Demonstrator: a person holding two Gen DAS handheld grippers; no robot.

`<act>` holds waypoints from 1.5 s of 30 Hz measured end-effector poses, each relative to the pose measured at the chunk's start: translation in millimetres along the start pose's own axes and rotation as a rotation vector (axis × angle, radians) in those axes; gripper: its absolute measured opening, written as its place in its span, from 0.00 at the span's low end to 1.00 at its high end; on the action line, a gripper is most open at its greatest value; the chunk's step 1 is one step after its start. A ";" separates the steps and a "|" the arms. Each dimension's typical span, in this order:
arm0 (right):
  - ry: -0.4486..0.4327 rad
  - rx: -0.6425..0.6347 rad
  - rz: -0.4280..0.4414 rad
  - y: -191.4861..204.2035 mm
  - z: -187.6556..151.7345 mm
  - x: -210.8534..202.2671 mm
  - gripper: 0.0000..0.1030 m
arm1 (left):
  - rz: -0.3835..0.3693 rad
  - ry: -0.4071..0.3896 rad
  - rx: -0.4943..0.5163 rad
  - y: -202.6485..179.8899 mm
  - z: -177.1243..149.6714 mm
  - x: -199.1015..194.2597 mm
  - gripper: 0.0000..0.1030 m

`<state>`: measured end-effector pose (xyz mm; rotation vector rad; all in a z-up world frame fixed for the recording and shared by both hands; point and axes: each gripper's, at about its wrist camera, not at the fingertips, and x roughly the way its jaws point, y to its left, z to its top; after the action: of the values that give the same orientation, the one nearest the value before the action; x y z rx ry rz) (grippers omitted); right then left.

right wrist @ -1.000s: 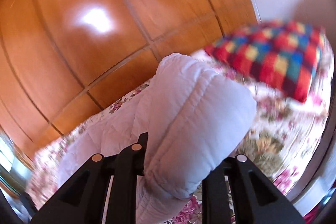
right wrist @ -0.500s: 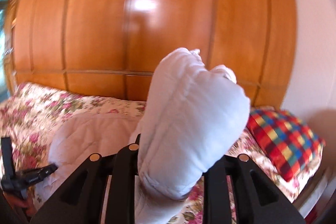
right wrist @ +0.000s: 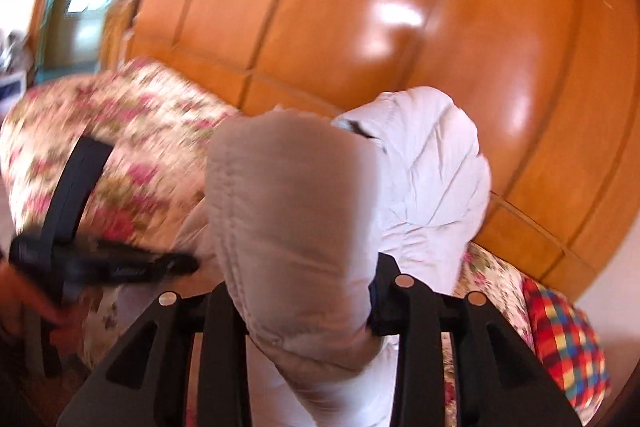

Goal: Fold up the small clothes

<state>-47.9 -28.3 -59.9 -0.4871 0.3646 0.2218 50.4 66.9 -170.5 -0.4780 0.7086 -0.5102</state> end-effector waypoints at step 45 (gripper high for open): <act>0.111 0.537 0.239 -216.3 -19.2 67.0 0.38 | -0.212 -0.060 -0.149 21.2 45.9 -33.7 0.12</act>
<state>70.9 -216.1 -12.2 0.0761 0.5698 0.3158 66.9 113.9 -135.8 -0.7099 0.6445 -0.6420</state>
